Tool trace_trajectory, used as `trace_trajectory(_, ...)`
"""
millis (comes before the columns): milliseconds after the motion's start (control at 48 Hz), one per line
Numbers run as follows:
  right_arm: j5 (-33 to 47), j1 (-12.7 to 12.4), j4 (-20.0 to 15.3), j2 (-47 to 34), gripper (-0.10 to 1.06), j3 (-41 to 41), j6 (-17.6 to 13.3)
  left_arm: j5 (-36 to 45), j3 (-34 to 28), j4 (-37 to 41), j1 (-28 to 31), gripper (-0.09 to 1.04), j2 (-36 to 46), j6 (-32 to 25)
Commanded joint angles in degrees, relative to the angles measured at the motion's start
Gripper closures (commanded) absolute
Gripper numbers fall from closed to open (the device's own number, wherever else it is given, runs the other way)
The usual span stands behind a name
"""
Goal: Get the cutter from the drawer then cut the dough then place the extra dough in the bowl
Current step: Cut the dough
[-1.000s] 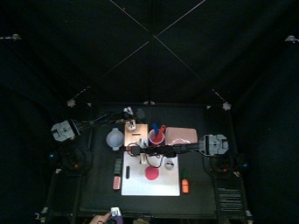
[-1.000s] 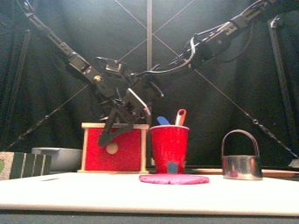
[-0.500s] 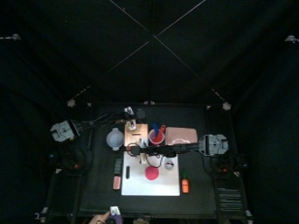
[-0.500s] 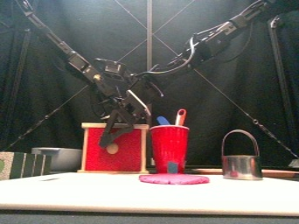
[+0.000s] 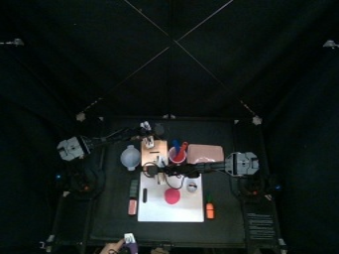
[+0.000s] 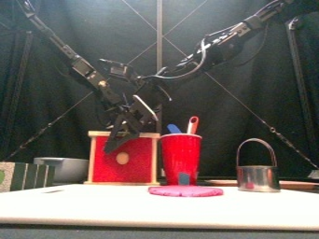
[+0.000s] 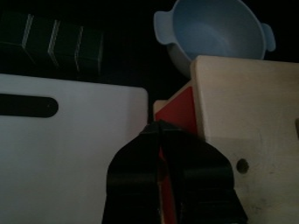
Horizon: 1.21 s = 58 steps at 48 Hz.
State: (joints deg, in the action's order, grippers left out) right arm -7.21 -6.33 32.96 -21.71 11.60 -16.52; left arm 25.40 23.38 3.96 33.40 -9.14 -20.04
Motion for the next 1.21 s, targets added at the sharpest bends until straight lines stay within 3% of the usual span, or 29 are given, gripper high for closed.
trace_trajectory(21, -0.35, -0.26, -0.18, 2.02, 0.87, -1.23, -0.26, -0.53, -0.53, 0.09, 0.00, 0.54, 1.23, -0.09)
trace_trajectory(479, -6.59, 5.71, -4.57, 4.48, 0.87, 0.26, -0.35, -2.20, -0.44, 0.09, 0.00, 0.54, 1.23, -0.09)
trace_trajectory(646, -7.03, 6.06, -5.89, 4.48, 0.87, 1.14, -0.35, -3.52, -1.05, 0.09, 0.09, 0.54, 1.14, -0.18)
trace_trajectory(1208, -6.68, 5.54, -5.62, 3.87, 0.87, 2.29, -0.09, -2.46, -6.68, 0.26, -0.26, 0.54, -2.99, -2.20)
